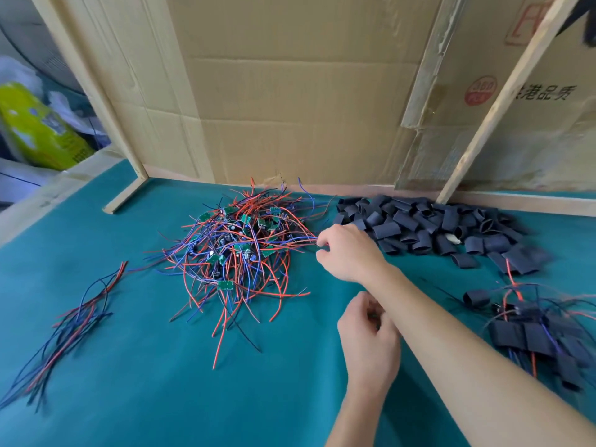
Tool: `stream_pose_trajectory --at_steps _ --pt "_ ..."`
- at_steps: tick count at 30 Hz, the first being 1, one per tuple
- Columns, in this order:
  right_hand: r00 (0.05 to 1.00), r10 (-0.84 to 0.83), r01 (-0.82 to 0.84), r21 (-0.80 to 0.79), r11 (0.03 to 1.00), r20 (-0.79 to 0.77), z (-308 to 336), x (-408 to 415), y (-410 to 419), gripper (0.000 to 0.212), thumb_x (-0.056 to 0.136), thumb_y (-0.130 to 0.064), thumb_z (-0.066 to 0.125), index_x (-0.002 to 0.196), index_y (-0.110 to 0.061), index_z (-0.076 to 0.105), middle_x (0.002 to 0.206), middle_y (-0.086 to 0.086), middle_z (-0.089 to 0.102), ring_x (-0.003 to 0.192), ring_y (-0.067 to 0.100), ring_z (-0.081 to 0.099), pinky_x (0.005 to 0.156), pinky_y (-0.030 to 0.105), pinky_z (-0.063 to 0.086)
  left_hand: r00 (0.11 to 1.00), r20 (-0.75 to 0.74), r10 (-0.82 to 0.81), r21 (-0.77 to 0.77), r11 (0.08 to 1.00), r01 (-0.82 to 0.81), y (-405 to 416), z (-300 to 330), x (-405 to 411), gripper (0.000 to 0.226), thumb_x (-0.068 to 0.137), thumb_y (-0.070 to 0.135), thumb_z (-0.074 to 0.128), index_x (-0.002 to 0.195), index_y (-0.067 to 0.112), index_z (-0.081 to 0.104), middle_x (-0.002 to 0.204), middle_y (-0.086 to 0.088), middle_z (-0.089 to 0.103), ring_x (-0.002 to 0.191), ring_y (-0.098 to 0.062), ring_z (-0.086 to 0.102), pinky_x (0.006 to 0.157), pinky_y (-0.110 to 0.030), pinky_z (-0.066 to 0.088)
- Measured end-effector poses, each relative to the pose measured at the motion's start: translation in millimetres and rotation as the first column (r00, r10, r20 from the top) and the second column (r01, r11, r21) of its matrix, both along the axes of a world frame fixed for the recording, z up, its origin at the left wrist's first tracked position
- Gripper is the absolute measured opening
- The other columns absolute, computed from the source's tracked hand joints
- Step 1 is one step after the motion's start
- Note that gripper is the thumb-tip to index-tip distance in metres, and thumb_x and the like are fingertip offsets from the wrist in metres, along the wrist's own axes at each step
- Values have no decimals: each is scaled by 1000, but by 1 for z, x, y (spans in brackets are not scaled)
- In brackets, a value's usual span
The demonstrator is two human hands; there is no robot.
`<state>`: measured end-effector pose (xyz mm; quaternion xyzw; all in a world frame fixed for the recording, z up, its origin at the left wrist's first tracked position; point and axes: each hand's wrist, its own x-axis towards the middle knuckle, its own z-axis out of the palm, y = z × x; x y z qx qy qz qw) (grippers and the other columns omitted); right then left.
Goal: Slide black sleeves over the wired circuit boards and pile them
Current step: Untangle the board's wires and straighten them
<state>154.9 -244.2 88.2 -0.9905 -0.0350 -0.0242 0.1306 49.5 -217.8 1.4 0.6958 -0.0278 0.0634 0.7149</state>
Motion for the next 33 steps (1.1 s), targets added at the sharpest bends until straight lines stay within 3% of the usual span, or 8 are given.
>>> stream_pose_trajectory --at_steps 6,7,13,18,23,27,31,33 --pt "992 -61 41 169 985 114 26 -58 -33 29 89 -26 61 62 -17 63 66 11 61 76 35 50 74 43 54 991 -72 110 -126 985 -118 0 -6 3 21 103 19 48 90 23 63 79 6 70 74 -15 70 72 -26 55" --pt "989 -65 37 203 978 135 26 -69 -41 23 90 -27 62 77 -8 65 68 11 64 75 33 55 75 42 55 990 -74 122 -148 980 -132 -1 -6 3 24 108 24 43 95 24 64 81 5 72 74 -13 71 75 -30 57" --pt "989 -132 83 506 858 61 13 -139 -76 13 88 -28 73 84 -38 80 84 -25 76 89 -7 68 78 13 47 982 -155 107 -328 932 -153 2 -5 4 31 110 43 33 105 31 60 93 -3 77 81 -17 76 86 -39 57" --pt "997 -71 68 522 850 -16 -15 -180 -87 34 82 -51 65 79 -18 75 78 1 72 53 10 46 56 30 41 966 -232 111 -363 912 -192 3 -4 9 30 110 34 40 94 11 51 77 -3 74 74 -20 75 85 -47 57" --pt "944 120 4 377 926 -307 -18 -180 -93 17 80 -39 67 70 -28 76 61 -6 67 50 4 43 52 17 33 972 -235 24 -366 924 -111 9 -4 10 29 108 33 48 89 11 48 65 -2 67 66 -19 68 75 -39 53" --pt "762 303 -49 416 908 -572 5 -157 -98 16 80 -32 64 85 -22 76 69 -4 71 60 6 69 61 17 48 982 -186 3 -234 971 -48 8 -5 5 34 108 26 47 76 12 44 56 1 55 65 -21 65 60 -20 48" --pt "978 33 35 323 946 -204 11 -86 -117 11 82 -27 68 73 -28 75 71 -9 74 71 9 72 65 25 52 992 -121 -30 -142 990 12 5 -3 1 43 108 35 39 70 14 39 48 5 47 56 -21 57 60 -34 47" --pt "999 -47 48 115 992 -19 10 -45 -118 15 90 -25 65 83 -34 74 102 -11 76 100 13 69 87 33 53 991 -99 -86 -90 993 77 7 -2 0 46 103 41 38 66 15 38 44 6 44 52 -21 54 54 -31 43"
